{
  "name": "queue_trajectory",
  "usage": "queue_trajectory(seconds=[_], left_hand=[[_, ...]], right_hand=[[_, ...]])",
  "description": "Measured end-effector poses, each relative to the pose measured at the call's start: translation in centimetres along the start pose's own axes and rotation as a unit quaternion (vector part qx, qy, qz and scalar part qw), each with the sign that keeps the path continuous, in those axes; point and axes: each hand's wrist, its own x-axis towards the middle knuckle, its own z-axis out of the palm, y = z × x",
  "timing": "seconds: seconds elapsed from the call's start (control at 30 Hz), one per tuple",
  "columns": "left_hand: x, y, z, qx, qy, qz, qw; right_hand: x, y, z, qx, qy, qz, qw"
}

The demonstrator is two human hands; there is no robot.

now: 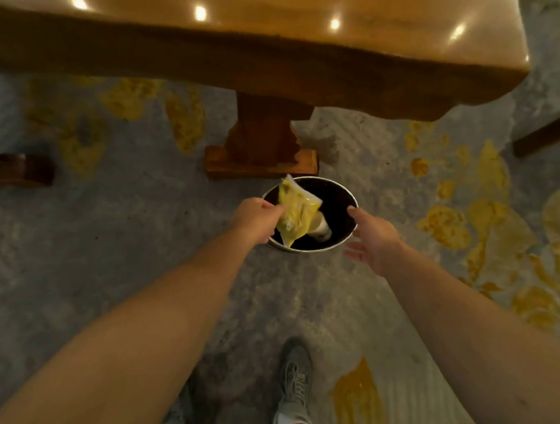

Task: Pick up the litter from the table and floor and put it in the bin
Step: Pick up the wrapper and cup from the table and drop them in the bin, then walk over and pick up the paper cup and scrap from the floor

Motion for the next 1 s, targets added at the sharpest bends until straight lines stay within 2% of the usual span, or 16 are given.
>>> queue_trajectory(seconds=[0.13,0.27,0.37,0.47,0.63,0.83,1.0], left_hand=[[-2.0,-1.5,-2.0,0.012,-0.006,0.032,0.999],[-5.1,-4.4,-5.7,0.052,0.025,0.063,0.996],[-8.6,-6.3,-9.6,0.11,0.074,0.089,0.987],[-12.7,-7.7,-14.3,0.125,0.127,0.1,0.979],[-21.8,-10.9,-23.1,0.115,0.216,0.095,0.965],[-34.2,-18.4,-33.5,0.081,0.302,0.041,0.949],[-45.0,-27.6,-41.4,0.04,0.355,-0.02,0.934]], right_hand=[[-2.1,0.8,0.5,-0.038,-0.013,-0.018,0.999],[-5.7,1.2,1.7,-0.067,-0.042,-0.048,0.996],[-9.1,0.8,3.6,-0.178,-0.044,-0.153,0.971],[-13.8,-0.3,6.7,-0.334,-0.056,-0.289,0.895],[-24.4,-1.4,14.6,-0.529,-0.129,-0.433,0.719],[-39.7,0.6,26.3,-0.625,-0.195,-0.551,0.517],[-52.1,4.8,35.2,-0.673,-0.231,-0.574,0.405]])
